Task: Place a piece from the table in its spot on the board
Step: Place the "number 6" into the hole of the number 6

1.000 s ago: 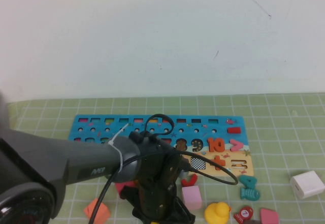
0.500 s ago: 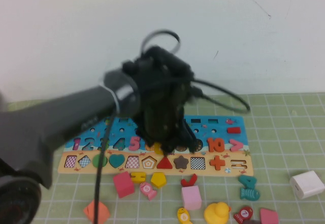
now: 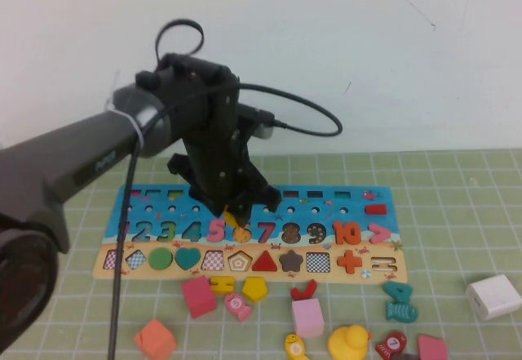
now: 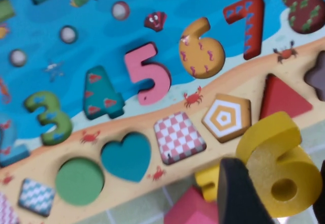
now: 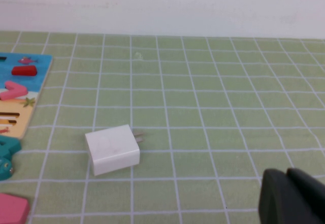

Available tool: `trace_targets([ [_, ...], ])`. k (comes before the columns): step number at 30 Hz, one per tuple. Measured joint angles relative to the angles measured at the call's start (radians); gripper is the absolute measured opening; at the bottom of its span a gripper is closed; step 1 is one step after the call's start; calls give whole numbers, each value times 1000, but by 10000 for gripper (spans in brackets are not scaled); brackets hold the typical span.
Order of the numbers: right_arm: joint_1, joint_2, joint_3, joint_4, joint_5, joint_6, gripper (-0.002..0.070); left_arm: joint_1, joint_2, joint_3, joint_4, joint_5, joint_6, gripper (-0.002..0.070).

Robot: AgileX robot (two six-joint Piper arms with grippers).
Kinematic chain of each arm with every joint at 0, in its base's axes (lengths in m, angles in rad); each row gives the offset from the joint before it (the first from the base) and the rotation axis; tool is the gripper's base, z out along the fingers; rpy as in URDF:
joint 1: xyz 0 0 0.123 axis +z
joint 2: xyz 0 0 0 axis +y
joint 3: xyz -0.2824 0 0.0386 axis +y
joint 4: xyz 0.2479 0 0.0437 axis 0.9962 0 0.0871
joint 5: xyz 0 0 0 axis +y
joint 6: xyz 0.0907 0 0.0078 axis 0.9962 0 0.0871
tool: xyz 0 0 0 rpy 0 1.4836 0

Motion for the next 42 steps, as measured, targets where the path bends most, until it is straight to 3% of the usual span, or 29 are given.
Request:
trace_targets([
  [22,0,0,0,0,0,0,-1,0,240,-178,37,-71,30,274],
  [42,0,0,0,0,0,0,-1,29,293,-179,17,-83,62,274],
])
